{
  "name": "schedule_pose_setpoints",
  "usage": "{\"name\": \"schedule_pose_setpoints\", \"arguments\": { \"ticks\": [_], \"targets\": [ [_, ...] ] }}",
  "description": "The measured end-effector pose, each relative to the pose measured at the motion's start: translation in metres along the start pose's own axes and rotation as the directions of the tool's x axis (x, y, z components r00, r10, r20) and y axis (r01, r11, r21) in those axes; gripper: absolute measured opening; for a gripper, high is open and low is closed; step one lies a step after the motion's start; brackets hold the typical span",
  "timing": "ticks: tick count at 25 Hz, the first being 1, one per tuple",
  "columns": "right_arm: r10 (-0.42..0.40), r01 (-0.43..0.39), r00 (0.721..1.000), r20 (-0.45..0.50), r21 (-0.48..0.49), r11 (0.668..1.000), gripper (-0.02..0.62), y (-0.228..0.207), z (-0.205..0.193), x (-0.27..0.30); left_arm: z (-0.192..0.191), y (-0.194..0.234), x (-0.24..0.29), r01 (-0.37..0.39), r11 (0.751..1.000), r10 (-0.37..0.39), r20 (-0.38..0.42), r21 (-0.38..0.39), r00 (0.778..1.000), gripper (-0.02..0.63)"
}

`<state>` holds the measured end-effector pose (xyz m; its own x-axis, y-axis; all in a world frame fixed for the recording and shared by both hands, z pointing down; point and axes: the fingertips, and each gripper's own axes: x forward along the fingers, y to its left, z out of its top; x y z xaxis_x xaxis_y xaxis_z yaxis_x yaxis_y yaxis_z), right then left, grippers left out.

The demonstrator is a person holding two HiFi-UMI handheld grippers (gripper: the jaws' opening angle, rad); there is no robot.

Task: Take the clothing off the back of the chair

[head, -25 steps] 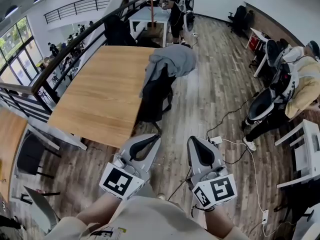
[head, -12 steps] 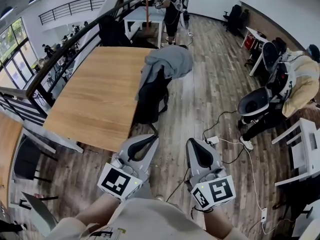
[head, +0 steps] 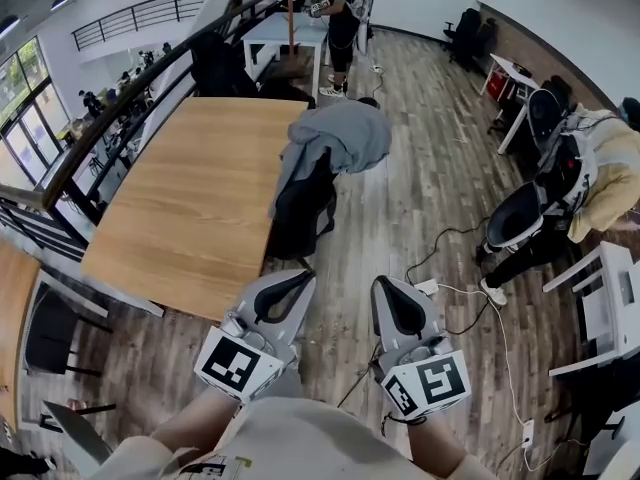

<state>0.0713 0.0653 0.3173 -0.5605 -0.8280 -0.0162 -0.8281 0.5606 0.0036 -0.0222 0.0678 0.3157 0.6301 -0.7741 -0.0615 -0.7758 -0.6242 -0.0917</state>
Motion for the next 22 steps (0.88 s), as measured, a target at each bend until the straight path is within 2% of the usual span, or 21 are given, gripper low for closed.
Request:
{"name": "schedule_pose_setpoints", "arguments": {
  "ticks": [14,22],
  "targets": [
    [-0.024,0.024,0.999,-0.037,-0.005,1.000,0.002,-0.037,-0.008,0.122,-0.018,0.107,0.072,0.025,0.999,-0.026,-0.009,-0.022,1.000,0.002],
    [-0.053,0.052,0.997,-0.049,-0.008,0.999,0.002,-0.055,-0.007,0.168,-0.023,0.147,0.105,0.059,0.998,-0.060,-0.014,-0.035,0.998,0.002]
  ]
}}
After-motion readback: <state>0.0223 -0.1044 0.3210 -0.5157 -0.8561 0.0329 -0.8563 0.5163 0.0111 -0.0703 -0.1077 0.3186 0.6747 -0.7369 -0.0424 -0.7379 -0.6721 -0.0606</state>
